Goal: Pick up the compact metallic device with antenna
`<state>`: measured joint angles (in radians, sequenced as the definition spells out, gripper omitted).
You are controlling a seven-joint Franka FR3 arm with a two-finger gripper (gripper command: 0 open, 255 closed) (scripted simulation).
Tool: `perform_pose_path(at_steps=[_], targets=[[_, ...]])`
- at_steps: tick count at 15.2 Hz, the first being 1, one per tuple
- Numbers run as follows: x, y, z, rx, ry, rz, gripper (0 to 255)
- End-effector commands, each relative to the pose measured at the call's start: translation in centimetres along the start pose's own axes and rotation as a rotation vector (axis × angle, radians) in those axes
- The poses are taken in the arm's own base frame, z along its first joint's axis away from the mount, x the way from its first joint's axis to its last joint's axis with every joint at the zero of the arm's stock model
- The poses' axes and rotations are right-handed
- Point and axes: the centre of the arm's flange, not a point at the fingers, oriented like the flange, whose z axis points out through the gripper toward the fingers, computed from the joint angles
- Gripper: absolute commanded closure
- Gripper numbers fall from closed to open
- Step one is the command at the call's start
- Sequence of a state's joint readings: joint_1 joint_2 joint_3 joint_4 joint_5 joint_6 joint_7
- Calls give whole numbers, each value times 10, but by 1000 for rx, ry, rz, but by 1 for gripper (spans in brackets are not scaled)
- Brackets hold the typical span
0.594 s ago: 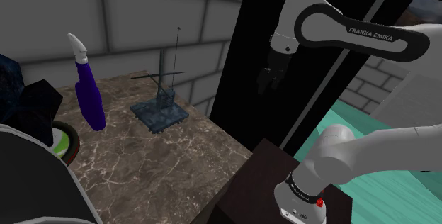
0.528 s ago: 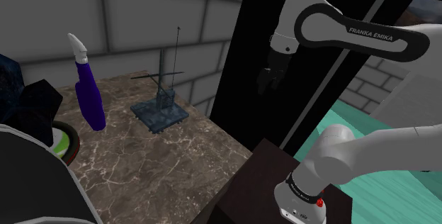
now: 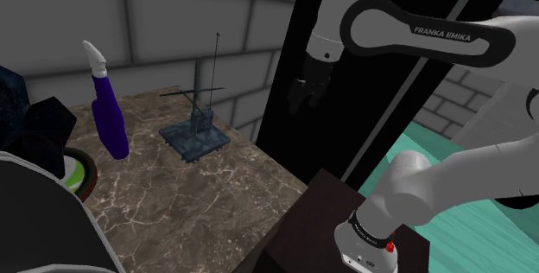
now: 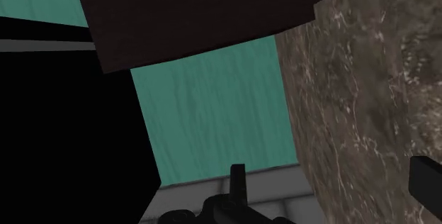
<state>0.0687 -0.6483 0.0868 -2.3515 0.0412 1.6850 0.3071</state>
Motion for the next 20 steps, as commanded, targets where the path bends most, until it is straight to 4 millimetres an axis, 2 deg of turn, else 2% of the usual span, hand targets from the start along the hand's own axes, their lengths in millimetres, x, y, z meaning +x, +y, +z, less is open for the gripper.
perform_pose_path(at_steps=[1, 20], targets=[[5, -25, -2, 6, 15, -1, 0], [63, -253, -37, 52, 146, -9, 0]])
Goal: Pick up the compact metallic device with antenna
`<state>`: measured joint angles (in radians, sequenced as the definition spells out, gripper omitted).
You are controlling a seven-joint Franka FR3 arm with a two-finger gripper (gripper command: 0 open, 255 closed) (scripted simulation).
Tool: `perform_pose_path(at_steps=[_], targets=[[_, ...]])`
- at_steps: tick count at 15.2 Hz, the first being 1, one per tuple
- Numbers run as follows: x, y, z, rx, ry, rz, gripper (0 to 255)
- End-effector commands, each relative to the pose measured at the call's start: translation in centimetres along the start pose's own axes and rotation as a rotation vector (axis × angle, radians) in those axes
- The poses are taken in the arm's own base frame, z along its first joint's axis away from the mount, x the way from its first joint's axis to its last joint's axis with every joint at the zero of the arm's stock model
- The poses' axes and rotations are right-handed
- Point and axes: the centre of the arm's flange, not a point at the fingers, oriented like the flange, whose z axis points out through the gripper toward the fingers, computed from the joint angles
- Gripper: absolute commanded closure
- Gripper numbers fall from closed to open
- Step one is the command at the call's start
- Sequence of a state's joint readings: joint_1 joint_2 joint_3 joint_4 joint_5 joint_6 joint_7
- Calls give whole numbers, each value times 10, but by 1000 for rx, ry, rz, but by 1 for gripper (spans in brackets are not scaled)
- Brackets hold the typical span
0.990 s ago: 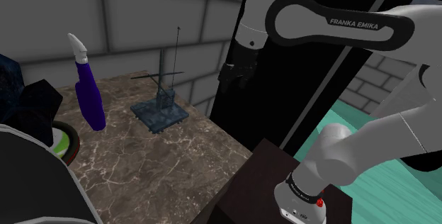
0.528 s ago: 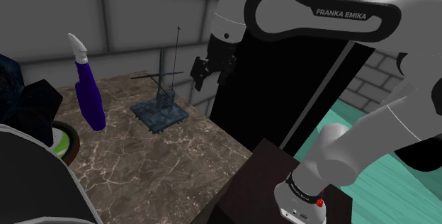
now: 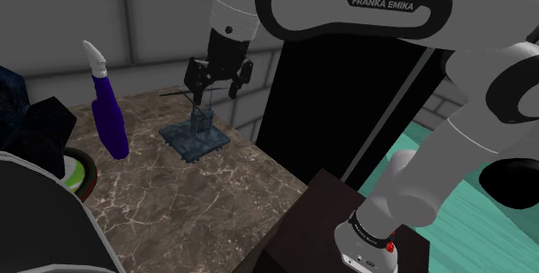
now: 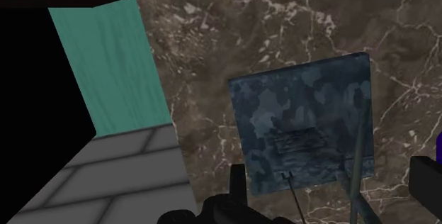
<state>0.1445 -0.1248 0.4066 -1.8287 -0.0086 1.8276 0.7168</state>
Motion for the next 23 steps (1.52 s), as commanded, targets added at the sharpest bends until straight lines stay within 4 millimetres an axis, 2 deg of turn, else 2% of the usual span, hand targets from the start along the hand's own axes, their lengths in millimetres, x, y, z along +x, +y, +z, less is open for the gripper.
perform_pose_path(at_steps=[1, 2, 9, 11, 12, 18, 21, 23], targets=[[3, -25, -2, 6, 14, 1, 0], [4, -30, -3, 7, 17, 1, 0], [-1, -29, 34, 7, 17, 1, 0], [-1, -29, 37, 7, 17, 1, 0], [-3, -29, 36, 7, 17, 1, 255], [3, -28, 36, 7, 17, 1, 255], [-1, -29, 37, 7, 17, 1, 255], [0, -29, 26, 7, 17, 1, 255]])
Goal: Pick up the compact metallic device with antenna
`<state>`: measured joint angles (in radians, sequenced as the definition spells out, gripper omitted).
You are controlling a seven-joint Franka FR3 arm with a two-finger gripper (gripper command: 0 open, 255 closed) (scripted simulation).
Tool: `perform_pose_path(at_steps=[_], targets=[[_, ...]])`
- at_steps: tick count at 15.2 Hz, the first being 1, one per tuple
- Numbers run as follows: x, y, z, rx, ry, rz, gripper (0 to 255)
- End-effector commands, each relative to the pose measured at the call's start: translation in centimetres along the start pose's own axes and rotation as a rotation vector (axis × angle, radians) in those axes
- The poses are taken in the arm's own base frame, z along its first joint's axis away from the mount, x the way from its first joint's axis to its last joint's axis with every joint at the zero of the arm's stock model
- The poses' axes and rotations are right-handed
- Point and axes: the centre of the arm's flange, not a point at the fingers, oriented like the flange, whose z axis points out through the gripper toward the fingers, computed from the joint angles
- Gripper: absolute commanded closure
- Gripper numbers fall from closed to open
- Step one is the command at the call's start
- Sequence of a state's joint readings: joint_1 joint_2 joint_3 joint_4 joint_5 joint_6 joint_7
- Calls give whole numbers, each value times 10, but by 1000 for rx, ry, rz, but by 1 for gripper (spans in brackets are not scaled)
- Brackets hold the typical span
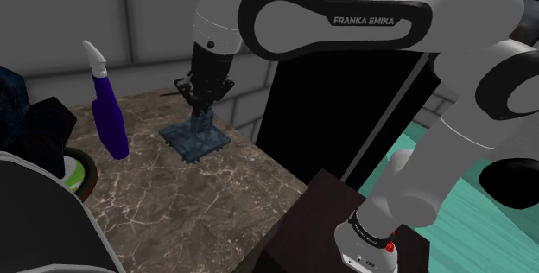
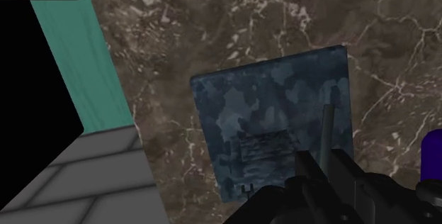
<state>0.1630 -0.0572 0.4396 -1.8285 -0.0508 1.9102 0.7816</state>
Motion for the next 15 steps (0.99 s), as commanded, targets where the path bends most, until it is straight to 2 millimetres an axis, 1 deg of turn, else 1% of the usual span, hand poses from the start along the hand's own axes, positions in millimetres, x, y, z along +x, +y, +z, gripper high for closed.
perform_pose_path(at_steps=[1, 13, 15], targets=[[1, -1, -6, -3, -6, 0, 255], [10, -3, -69, -3, -6, 0, 255], [10, -3, -69, -3, -6, 0, 255]])
